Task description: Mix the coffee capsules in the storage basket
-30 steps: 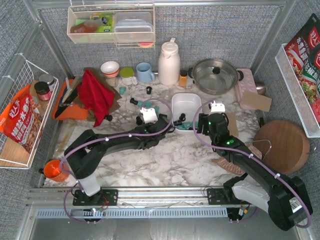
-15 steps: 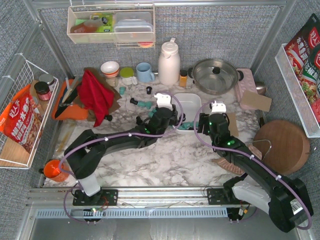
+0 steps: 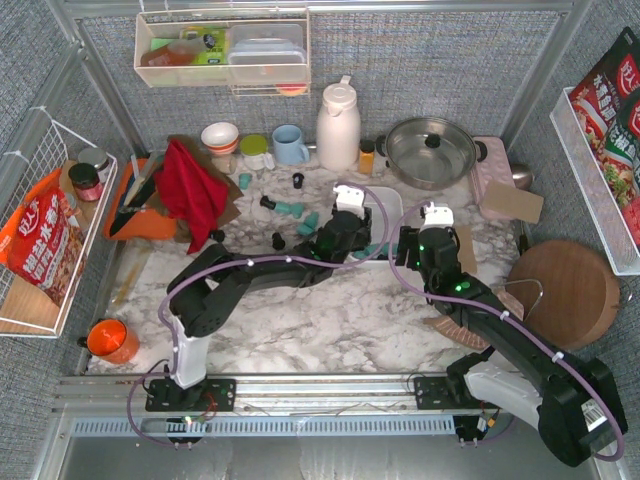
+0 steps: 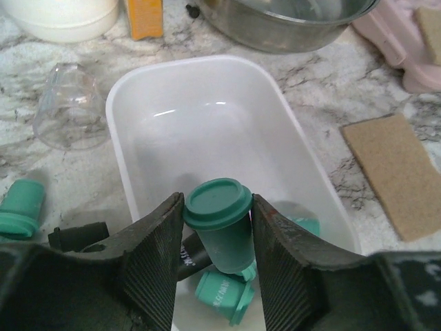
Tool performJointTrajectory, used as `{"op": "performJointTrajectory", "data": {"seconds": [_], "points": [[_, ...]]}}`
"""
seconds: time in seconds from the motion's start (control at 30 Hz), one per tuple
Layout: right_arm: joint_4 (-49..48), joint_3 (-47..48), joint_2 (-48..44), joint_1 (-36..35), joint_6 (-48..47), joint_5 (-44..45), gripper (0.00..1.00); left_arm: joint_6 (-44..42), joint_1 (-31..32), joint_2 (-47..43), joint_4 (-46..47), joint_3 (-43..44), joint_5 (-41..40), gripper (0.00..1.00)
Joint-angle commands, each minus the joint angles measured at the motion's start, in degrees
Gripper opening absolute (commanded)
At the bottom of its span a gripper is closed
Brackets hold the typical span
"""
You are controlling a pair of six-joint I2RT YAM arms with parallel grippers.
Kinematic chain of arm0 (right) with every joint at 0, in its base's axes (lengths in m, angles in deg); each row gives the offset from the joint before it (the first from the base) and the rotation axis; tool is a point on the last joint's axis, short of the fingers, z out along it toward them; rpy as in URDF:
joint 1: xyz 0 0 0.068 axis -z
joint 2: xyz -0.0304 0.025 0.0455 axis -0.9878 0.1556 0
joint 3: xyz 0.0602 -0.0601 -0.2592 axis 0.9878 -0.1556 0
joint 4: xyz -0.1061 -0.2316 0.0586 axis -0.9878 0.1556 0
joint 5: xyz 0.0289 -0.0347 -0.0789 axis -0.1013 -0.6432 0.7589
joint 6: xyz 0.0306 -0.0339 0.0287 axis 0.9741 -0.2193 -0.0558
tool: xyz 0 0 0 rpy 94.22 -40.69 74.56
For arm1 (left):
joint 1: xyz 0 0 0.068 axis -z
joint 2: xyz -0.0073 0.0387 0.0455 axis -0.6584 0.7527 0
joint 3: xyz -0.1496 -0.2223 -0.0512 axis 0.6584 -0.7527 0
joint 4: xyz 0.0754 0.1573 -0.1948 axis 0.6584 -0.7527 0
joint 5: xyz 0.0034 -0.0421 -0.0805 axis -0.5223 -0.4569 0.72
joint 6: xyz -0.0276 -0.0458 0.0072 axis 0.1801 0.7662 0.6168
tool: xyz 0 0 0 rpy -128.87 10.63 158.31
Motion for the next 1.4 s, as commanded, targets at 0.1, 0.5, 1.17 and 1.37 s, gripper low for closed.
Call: {"op": "performJointTrajectory", "data": {"seconds": [0.1,0.5,1.17,1.37], "points": [[-1.48,0.03,0.11,0.04,0.49,0.31,0.71,4.41,-1.82,3.31,-5.51,2.15,-1.66,0.58],[-0.86,0.49,0.44,0.11,0.56,0.16,0.71,5.16,-2.86,-3.21,2.8,-3.66,-0.52,0.63],[-4.56,7.7,12.0,-9.13,-0.62,-6.2,0.68,-4.17,-4.32,-41.34,-8.81,-30.19,-30.74,0.99],[2.78,17.0,19.04,-16.02,9.03,2.07,0.68,5.08,-2.68,-50.53,-30.02,-29.04,-28.66,0.99]]}}
